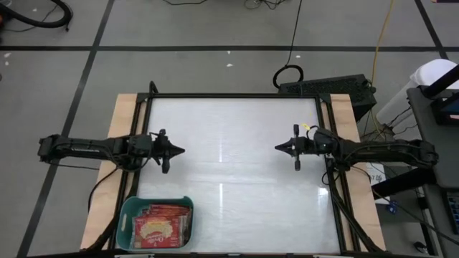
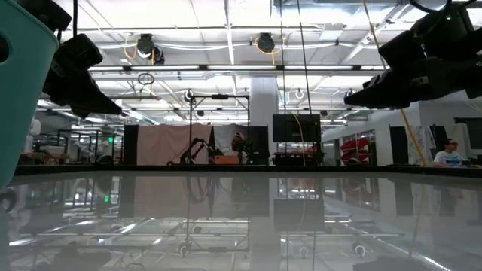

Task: Sort popcorn bags into baskets
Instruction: Return to Home Position

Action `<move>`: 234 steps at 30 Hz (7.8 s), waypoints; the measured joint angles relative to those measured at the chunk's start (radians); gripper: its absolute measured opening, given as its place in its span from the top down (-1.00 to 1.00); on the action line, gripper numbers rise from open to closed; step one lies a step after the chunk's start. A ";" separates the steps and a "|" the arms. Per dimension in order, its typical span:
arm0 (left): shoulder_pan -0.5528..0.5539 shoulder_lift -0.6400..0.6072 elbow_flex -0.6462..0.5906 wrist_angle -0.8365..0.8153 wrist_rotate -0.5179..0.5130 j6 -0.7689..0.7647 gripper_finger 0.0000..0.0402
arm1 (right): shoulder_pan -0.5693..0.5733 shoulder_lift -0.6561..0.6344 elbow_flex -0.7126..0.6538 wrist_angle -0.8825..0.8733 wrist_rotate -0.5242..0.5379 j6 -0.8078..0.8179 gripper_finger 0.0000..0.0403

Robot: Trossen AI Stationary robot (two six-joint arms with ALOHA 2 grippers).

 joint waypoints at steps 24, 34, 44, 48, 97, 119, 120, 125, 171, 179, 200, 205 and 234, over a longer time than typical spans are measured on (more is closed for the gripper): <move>0.008 -0.109 0.000 -0.088 -0.003 0.033 0.99 | 0.000 -0.528 -0.049 -0.317 0.011 0.041 1.00; 0.008 -0.109 0.000 -0.074 -0.003 0.053 0.99 | 0.021 -0.665 -0.049 -0.410 0.080 0.044 1.00; 0.008 -0.109 0.000 -0.072 -0.002 0.055 0.99 | 0.021 -0.676 -0.049 -0.439 0.101 0.045 1.00; 0.008 -0.109 0.000 -0.066 -0.001 0.064 0.99 | 0.032 -0.676 -0.050 -0.434 0.074 0.077 1.00; 0.007 -0.309 -0.061 -0.021 0.057 0.193 1.00 | 0.200 -0.674 -0.050 -0.405 0.051 0.130 1.00; 0.003 -0.430 -0.130 0.121 0.143 0.284 1.00 | 0.200 -0.671 -0.050 -0.404 0.051 0.129 1.00; 0.003 -0.430 -0.138 0.145 0.132 0.284 1.00 | 0.200 -0.672 -0.050 -0.404 0.051 0.129 1.00; 0.003 -0.430 -0.149 0.171 0.110 0.303 1.00 | 0.200 -0.671 -0.050 -0.404 0.051 0.129 1.00; 0.003 -0.411 -0.149 0.169 0.135 0.281 0.86 | 0.200 -0.671 -0.050 -0.404 0.051 0.129 1.00; 0.003 -0.411 -0.149 0.169 0.135 0.282 0.86 | 0.200 -0.671 -0.050 -0.404 0.051 0.129 1.00; 0.003 -0.411 -0.149 0.169 0.135 0.282 0.86 | 0.200 -0.671 -0.050 -0.404 0.051 0.129 1.00; 0.003 -0.411 -0.149 0.169 0.135 0.281 0.86 | 0.200 -0.671 -0.050 -0.404 0.051 0.129 1.00; 0.003 -0.411 -0.149 0.169 0.134 0.265 0.86 | 0.200 -0.671 -0.050 -0.404 0.051 0.129 1.00</move>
